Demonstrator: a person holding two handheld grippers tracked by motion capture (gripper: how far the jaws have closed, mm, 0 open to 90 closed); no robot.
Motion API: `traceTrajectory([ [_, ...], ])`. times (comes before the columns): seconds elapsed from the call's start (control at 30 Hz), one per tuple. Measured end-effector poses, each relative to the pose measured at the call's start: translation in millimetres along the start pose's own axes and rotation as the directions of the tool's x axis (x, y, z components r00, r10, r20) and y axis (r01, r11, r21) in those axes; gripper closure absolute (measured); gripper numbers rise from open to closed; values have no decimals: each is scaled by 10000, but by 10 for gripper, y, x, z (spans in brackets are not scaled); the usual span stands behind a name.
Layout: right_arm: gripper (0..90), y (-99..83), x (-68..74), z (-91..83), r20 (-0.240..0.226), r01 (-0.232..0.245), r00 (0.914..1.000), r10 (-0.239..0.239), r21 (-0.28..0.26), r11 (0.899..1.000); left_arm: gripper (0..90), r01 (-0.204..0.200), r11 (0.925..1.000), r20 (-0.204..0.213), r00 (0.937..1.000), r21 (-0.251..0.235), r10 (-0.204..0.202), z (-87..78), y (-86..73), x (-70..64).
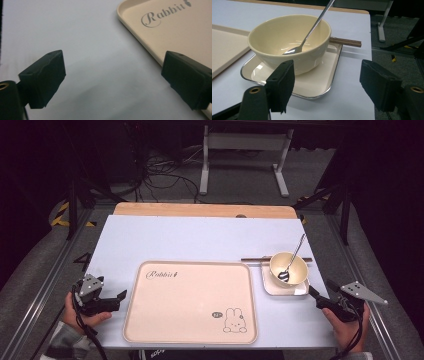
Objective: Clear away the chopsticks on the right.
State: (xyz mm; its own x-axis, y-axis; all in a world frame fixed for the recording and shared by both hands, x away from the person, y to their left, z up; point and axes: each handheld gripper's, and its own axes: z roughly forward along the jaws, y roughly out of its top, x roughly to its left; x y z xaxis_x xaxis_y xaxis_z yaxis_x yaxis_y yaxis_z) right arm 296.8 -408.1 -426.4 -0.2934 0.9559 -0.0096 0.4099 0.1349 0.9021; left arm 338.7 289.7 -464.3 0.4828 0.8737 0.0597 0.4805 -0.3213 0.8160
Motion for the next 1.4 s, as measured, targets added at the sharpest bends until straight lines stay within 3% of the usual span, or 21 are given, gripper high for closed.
traceTrajectory([
  [0.13,290,-7,3,-10,-80,75,9999,-75,39,10000,104,-179,9996,99,9998,-212,181,-26,-4,-13],
  [0.4,342,37,-19,54,-127,10,9999,-11,-125,9999,121,-128,9995,89,9999,-301,130,-102,-77,6],
  [0.43,398,55,-36,73,-168,4,9999,-6,-129,9999,124,-170,9994,83,9998,-298,173,-109,-81,6],
  [0.6,473,106,-83,120,-213,-61,9998,57,-177,9998,126,-173,9996,1,9999,-244,173,-142,-111,10],
  [0.83,709,203,-236,150,-129,-504,9987,500,-346,9981,129,-143,9995,-140,9998,-277,139,-166,-129,11],
  [0.9,793,251,-288,182,-133,-524,9986,521,-292,9982,128,-104,9995,-111,9999,-294,101,-162,-129,12],
  [1.07,887,337,-340,231,-50,-325,9995,323,-358,9988,126,-83,9995,-6,10000,-292,83,-154,-122,-1],
  [1.4,900,545,-409,512,-281,151,9995,-151,7,9999,128,-251,9993,11,9997,-279,251,-152,-114,-8],
])
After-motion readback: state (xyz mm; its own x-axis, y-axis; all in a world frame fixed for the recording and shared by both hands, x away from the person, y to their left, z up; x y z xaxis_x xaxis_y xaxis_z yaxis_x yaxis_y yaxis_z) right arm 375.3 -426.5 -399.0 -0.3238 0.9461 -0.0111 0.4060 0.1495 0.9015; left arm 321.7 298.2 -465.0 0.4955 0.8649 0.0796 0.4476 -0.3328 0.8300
